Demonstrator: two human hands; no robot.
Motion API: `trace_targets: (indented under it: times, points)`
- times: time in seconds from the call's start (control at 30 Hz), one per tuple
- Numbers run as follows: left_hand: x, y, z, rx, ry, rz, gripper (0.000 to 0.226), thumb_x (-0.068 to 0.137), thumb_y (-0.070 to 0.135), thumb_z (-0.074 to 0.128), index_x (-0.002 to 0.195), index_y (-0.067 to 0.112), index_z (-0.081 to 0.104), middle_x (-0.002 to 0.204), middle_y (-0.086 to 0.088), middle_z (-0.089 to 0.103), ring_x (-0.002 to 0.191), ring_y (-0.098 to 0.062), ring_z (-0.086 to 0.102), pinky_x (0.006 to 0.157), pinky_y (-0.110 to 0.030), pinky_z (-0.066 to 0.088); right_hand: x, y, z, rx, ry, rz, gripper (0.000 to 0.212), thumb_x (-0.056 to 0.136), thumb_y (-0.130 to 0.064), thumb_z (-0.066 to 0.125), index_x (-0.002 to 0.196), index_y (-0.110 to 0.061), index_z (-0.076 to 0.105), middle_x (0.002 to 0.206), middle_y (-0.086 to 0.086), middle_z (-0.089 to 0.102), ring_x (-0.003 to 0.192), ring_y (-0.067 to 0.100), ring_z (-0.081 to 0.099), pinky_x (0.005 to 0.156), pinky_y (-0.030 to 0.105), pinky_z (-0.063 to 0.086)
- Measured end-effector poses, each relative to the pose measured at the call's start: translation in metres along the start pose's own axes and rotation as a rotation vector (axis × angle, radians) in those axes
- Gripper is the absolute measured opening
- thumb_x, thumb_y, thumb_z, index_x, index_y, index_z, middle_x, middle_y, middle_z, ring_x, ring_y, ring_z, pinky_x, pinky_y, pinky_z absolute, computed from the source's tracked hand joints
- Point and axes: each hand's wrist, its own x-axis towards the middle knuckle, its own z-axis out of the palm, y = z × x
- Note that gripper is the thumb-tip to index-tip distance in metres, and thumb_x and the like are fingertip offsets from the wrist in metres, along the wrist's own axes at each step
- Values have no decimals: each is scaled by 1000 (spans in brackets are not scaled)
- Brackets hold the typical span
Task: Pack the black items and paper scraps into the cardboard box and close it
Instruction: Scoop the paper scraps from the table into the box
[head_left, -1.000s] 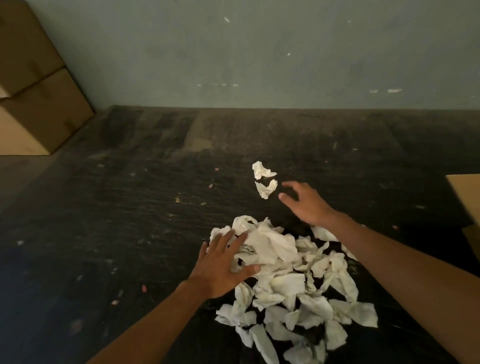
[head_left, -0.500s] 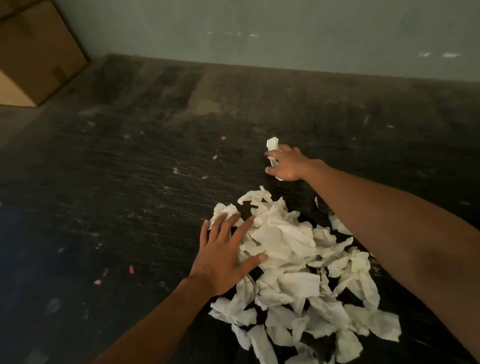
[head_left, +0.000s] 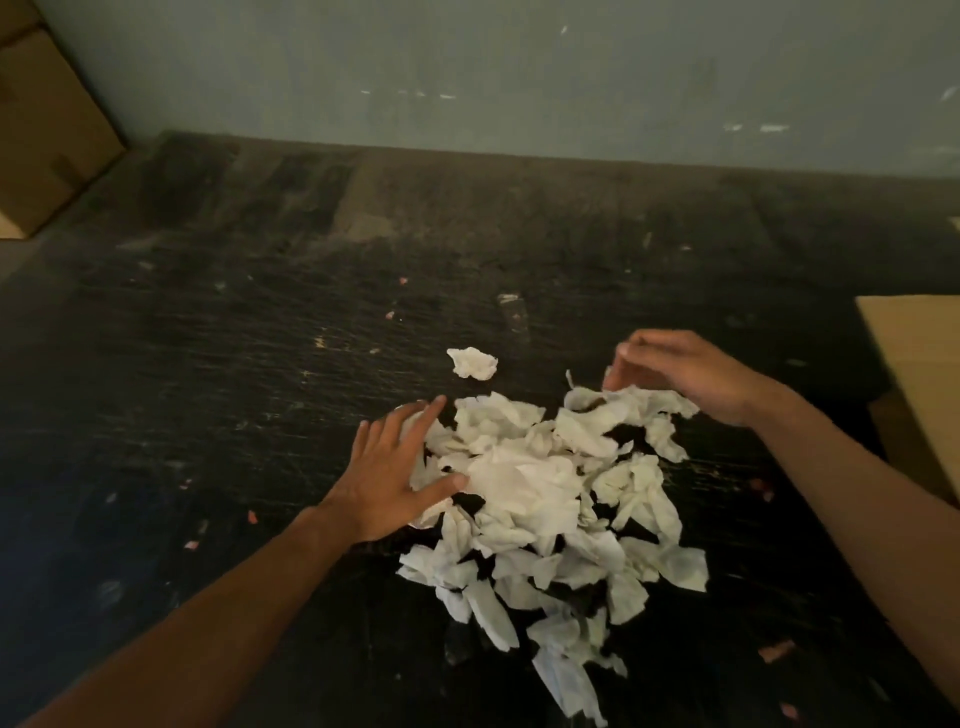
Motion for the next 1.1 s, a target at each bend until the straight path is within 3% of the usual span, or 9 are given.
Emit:
trace_targets:
  times: [0.13,0.27,0.43,0.57,0.67,0.77,0.87,0.97,1.1]
  points:
    - [9,-7,-6,-88,-19,-146,108,57,100,20,148,51,-15,164,3,-11,150,-29,-9,117,-61,-5,-4,58,-7,-14,370,153,46,98,-53,30,134,-32,50,147,-2,43,134,18,38,102,38,32]
    - [28,16,4,-174,-61,-197,104,63,94,24,148,49,-15,164,1,-8,150,-30,-8,117,-60,-7,8,87,19,-206,188,125,56,91,-71,15,143,-54,24,159,-6,20,148,26,7,116,56,-2]
    - [19,41,4,-138,-134,9,111,64,90,45,144,52,-24,162,8,-19,149,-27,-15,118,-57,-7,-13,71,50,-267,-128,-99,69,73,-84,42,131,-74,6,161,-14,-6,148,17,-7,117,55,13]
    - [-10,54,14,154,-187,272,137,53,89,61,141,46,-35,152,6,-43,140,-31,-38,113,-53,-20,-36,76,80,-725,-247,-245,120,56,-84,61,140,-57,-20,151,-13,-39,140,18,-37,112,56,-14]
    - [-16,49,36,242,-196,296,138,52,87,63,144,45,-31,155,1,-39,144,-37,-28,116,-57,-14,-41,91,102,-968,-237,-346,126,55,-85,61,142,-51,-23,148,-8,-46,135,22,-44,106,56,-23]
    - [-12,42,47,262,-108,259,124,61,85,57,146,46,-24,163,-6,-15,149,-35,-6,119,-56,-5,-36,101,114,-1036,-152,-394,111,60,-90,49,145,-53,-13,156,-3,-31,142,24,-33,111,56,-17]
    - [-12,39,56,252,1,232,101,69,78,55,149,40,7,152,-6,26,135,-32,25,116,-54,22,-36,105,124,-992,43,-466,99,65,-83,52,147,-39,18,155,4,18,143,28,13,114,50,10]
    - [-12,41,59,236,87,218,73,74,62,41,136,26,32,131,-7,48,113,-31,48,98,-48,43,-35,99,129,-862,312,-541,86,56,-56,78,124,-10,51,120,12,54,108,25,48,85,45,54]
    - [-3,47,56,248,185,229,51,74,41,38,116,17,55,98,-5,67,82,-26,64,75,-40,52,-25,106,135,-935,323,-684,62,45,-29,92,100,-19,64,101,23,66,88,41,65,53,44,59]
